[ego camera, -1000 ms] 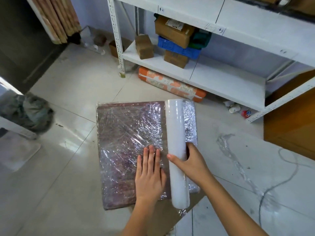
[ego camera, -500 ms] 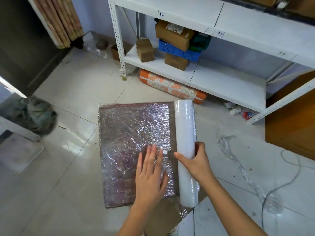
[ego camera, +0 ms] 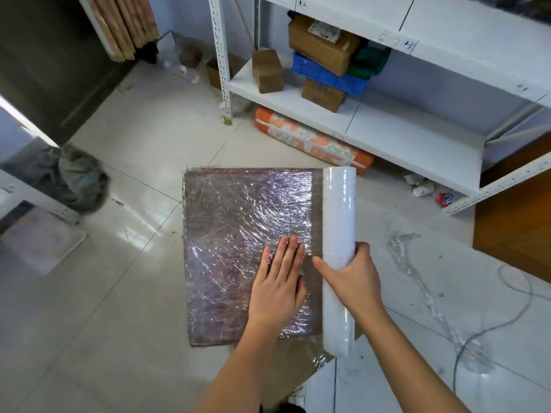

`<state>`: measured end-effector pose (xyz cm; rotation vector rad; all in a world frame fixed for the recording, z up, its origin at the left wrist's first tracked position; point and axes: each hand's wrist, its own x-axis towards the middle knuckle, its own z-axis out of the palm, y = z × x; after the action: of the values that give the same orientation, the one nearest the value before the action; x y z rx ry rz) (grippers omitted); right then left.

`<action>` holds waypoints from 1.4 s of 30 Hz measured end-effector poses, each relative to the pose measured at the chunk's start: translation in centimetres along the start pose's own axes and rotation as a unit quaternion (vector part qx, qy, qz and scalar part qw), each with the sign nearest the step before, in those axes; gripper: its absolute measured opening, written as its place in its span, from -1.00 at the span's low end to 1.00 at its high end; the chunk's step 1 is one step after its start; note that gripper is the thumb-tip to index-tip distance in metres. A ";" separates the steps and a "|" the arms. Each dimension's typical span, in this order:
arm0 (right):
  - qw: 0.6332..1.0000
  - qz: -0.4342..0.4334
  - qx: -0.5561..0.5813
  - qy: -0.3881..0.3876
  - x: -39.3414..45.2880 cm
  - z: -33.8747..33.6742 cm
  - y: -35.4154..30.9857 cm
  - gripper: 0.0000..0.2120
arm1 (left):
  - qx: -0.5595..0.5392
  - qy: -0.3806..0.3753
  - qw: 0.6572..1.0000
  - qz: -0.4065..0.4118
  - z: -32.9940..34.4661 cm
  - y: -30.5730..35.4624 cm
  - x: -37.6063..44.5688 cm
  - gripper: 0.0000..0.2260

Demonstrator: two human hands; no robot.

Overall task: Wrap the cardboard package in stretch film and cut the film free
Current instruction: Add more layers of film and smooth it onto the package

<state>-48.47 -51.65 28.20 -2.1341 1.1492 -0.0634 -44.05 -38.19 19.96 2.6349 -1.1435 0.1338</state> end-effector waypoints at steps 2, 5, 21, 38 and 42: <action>1.000 0.008 0.016 0.000 0.3 -0.1 0.2 -0.37 | -0.051 -0.001 0.999 -0.001 -0.9 -0.1 0.1 -0.48; 0.998 0.004 0.050 -0.029 0.6 -0.2 0.2 -0.37 | -0.131 0.024 0.991 -0.014 -2.6 -0.9 0.0 -0.43; 0.996 0.010 0.083 -0.030 0.3 0.1 1.4 -0.47 | 0.062 0.076 0.978 -0.187 -6.3 -8.9 7.4 -0.46; 0.966 0.077 0.222 -0.106 -0.9 -1.2 1.0 -0.69 | 0.045 0.069 0.995 -0.049 -4.2 -3.6 10.6 -0.46; 0.980 0.055 0.185 -0.043 -0.5 -2.0 0.6 -0.53 | -0.004 0.090 0.995 -0.031 -4.6 -4.0 10.6 -0.48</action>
<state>-49.89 -52.65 29.50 -1.7273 1.1049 -0.1231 -33.83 -41.76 25.55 2.5866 -0.9987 0.3452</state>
